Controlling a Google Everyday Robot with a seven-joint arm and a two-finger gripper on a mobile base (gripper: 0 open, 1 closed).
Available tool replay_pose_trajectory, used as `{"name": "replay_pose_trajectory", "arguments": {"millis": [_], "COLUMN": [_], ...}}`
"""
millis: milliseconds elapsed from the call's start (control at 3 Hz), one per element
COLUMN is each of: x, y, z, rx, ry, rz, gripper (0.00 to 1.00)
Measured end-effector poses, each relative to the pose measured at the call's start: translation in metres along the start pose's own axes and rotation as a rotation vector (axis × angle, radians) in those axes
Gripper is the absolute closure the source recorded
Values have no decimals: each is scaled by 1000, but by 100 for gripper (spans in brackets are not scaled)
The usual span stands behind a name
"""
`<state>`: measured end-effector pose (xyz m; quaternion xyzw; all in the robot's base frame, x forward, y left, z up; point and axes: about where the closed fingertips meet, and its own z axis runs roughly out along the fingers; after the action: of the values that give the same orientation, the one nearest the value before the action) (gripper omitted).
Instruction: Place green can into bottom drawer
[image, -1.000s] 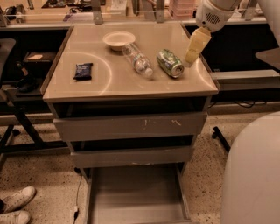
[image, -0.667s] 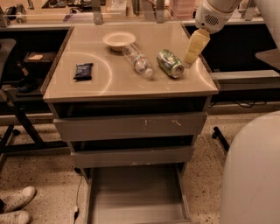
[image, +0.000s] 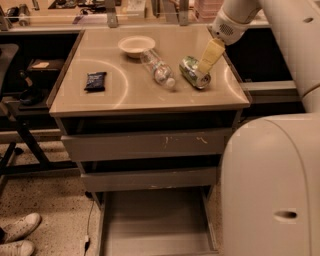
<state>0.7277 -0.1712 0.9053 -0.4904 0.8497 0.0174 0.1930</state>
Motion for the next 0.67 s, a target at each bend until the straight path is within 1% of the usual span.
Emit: {"name": "replay_pose_trajectory", "arguments": {"millis": [333,667], "x": [-3,-1], "y": [-4,-5], "z": [29,51], "rx": [-26,-54], "ry": [30,43], "rz": [46,87], "gripper": [0,0]}}
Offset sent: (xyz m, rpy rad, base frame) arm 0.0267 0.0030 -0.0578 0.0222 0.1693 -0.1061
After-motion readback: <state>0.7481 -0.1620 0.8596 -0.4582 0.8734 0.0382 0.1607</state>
